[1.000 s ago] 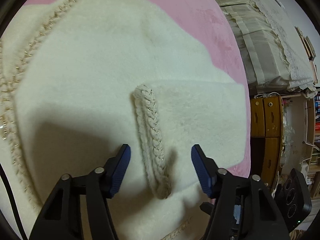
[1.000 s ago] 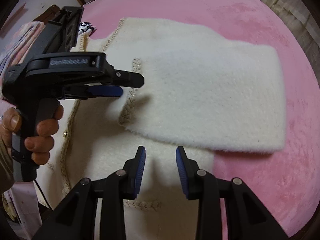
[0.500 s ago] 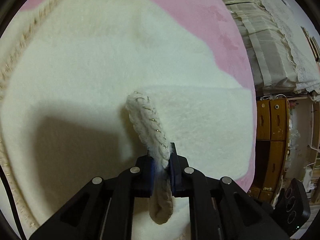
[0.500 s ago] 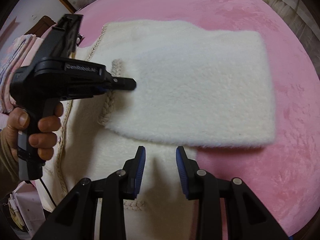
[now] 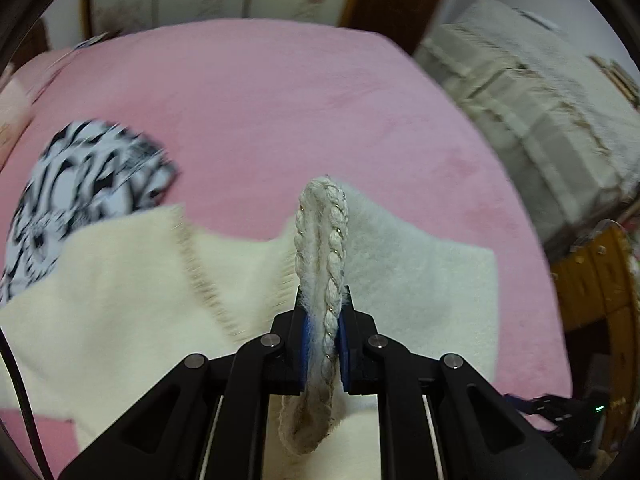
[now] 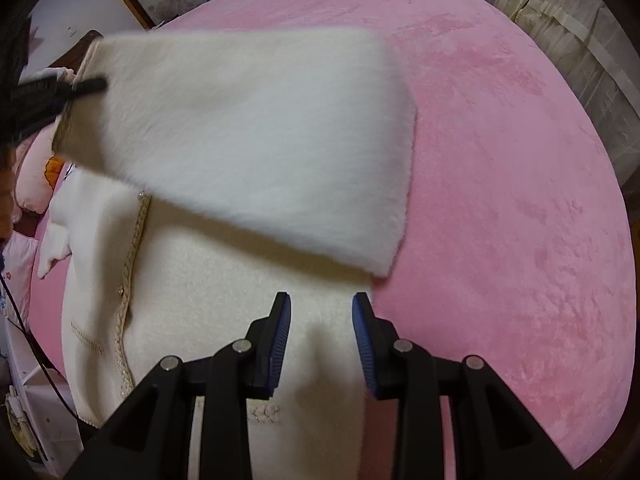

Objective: Fold large clothes

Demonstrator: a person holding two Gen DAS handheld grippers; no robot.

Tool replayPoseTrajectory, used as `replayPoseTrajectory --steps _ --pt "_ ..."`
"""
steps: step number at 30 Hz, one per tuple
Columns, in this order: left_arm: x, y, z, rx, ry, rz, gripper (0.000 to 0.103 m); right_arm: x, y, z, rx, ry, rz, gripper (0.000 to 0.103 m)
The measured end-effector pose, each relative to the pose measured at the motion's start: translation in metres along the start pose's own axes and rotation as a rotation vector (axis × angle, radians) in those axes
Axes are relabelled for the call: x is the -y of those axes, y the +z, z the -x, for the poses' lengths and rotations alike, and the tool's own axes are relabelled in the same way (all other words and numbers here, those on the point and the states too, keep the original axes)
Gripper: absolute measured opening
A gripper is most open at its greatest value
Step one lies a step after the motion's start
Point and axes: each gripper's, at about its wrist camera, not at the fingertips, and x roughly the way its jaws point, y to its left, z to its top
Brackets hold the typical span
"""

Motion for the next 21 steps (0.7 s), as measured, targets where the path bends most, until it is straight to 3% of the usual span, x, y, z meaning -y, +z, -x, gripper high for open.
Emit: replayPoseTrajectory --steps 2,5,8,9,11,12,14,17,21 --pt "-0.041 -0.024 -0.012 -0.048 0.066 0.06 0.01 -0.004 0.004 -0.006 -0.003 -0.006 -0.002 0.04" --pt "-0.081 -0.06 -0.037 -0.135 0.125 0.137 0.013 -0.006 0.008 -0.008 -0.002 -0.022 0.0 0.044" --pt "-0.099 -0.082 -0.054 -0.188 0.152 0.178 0.031 -0.008 0.017 -0.012 -0.003 -0.039 0.001 0.045" --pt "-0.104 -0.084 -0.058 -0.21 0.156 0.192 0.032 -0.008 0.021 -0.011 0.0 -0.048 0.001 0.045" --pt "-0.11 -0.079 -0.058 -0.221 0.117 0.222 0.041 -0.007 0.028 -0.008 0.017 -0.048 -0.003 0.045" --pt "-0.112 -0.076 -0.056 -0.209 0.099 0.232 0.052 -0.006 0.032 -0.007 0.029 -0.049 -0.007 0.046" --pt "-0.117 -0.065 -0.05 -0.153 0.097 0.236 0.066 -0.003 0.043 -0.007 0.054 -0.052 -0.019 0.059" --pt "-0.122 -0.048 -0.056 -0.126 0.109 0.205 0.069 0.008 0.067 -0.009 0.098 -0.067 -0.047 0.065" --pt "-0.131 -0.037 -0.086 -0.194 0.037 0.213 0.069 0.023 0.103 -0.031 0.104 -0.085 -0.086 0.066"
